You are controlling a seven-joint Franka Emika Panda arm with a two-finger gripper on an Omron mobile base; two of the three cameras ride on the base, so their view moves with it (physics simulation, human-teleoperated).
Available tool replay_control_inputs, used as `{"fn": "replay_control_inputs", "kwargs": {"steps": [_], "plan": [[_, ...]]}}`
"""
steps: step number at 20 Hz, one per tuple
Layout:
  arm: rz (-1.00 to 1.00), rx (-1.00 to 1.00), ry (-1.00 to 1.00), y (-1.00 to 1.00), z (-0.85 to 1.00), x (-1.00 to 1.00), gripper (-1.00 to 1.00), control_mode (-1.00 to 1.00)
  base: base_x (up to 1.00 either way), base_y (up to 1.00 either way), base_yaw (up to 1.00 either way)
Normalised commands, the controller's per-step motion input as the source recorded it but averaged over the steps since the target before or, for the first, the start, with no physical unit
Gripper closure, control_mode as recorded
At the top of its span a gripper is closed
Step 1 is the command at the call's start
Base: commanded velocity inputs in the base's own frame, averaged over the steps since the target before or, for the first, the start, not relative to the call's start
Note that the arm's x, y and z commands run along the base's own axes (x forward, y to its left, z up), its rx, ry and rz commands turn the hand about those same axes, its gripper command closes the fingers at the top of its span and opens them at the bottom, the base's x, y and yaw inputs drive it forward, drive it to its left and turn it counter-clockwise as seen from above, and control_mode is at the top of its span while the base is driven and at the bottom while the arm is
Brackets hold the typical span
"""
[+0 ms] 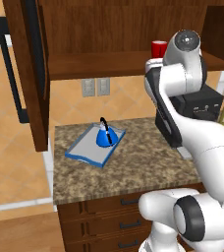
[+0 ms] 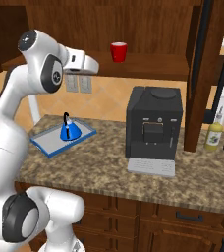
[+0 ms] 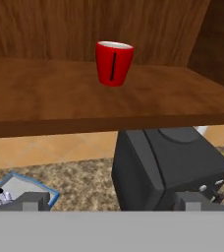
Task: Pick the kettle from the counter and place it on the tray. Then pick the mug from the cabinet and place it on the tray. Then close the cabinet doors.
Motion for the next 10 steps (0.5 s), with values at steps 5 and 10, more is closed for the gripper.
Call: {"fn": "replay_control_inputs", "kwargs": {"steps": [5,10], "plan": [[-0.03,0.0,-0.02,-0.13,0.03,0.27,-1.0,-1.0,0.0,0.0,0.0],[-0.06,0.05,0.0,-0.21,0.12,0.35,-1.0,-1.0,0.0,0.0,0.0]]}}
